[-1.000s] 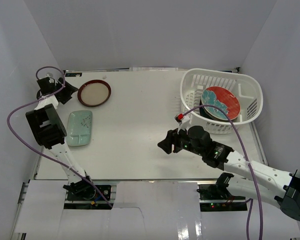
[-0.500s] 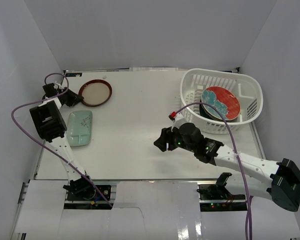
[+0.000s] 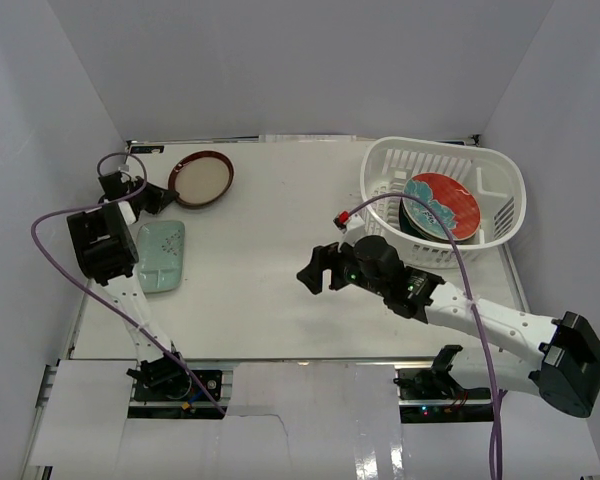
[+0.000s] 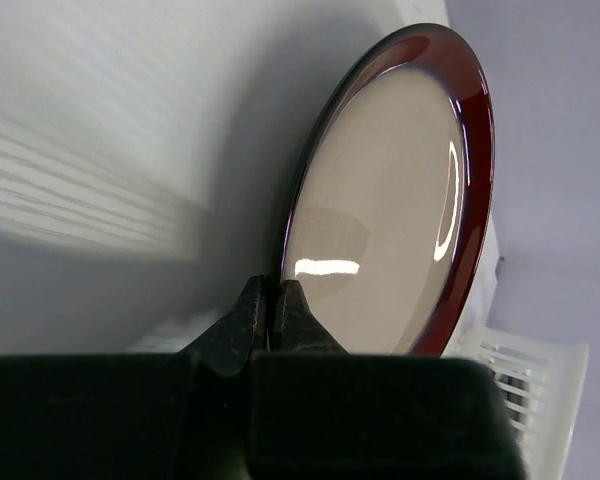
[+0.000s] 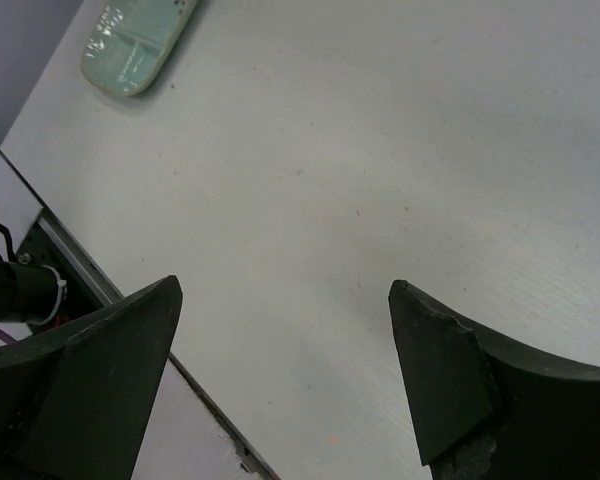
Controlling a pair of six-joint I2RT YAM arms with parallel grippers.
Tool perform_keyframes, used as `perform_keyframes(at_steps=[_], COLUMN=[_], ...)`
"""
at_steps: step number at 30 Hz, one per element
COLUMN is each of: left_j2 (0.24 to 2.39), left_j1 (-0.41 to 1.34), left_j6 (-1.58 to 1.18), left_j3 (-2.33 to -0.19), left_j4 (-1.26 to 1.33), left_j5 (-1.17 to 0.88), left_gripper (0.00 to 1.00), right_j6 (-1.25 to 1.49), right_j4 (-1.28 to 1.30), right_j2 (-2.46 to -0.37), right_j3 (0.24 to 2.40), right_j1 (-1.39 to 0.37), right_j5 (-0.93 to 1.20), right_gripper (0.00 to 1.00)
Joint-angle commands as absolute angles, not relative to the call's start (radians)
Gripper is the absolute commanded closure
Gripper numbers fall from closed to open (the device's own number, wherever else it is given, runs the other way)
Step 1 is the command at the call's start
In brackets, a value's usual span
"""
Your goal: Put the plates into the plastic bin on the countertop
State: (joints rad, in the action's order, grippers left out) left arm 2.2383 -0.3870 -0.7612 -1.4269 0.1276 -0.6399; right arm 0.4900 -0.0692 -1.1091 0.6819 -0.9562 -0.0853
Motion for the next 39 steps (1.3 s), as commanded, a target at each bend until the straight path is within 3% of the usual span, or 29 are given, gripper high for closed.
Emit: perform_keyframes(at_steps=[1,8,17,27,31,34,35,37,39], left_j2=[1.966,1.689,1.369,1.132,1.086,1.057,1.039,1.022,1.0], left_j1=[-0.312,-0.164,-0.055,0.018,0.029,0.04,0.041,0.048,0.049], left_j6=[-0.902,-0.959,-0.94,-0.933,-0.93,-0.913,-0.905,-0.881,-0.868], left_j3=[-1.404,-1.154,-0.899,-0.798,-0.793,-0.781,-0.776,-0.758,-0.741], left_j4=[0.307,0.31,0.235,0.235,0.236,0.224,0.215,0.189,0.183], left_j5=[-0.741,-0.675,-0.66,-0.687,-0.713,-0.727,-0.718,-0.715,-0.73], left_gripper=[1.0,1.0,1.0,1.0,1.0,1.0,1.0,1.0,0.99], right_j6=[0.446,0.457,0.423,0.457,0.469,0.479,0.488,0.492,0.502], right_j4=[-0.086,-0.015,0.11,0.118,0.114,0.103,0.101,0.098,0.097], right_j2=[-1.117,-1.241,-1.362,-1.44,-1.459,-1.456,-1.45,-1.424,-1.396], right_j3=[0.793,1.005,1.278,1.304,1.296,1.29,1.287,1.276,1.264], right_j1=[-0.959,-0.816,-0.718,-0.695,-0.695,-0.695,-0.695,-0.695,-0.689], right_j5=[-0.115,-0.036,-0.104,-0.048,-0.035,-0.022,-0.021,-0.032,-0.035], right_gripper=[0.1,0.1,0.1,0.09,0.02,0.38,0.6,0.89,0.92])
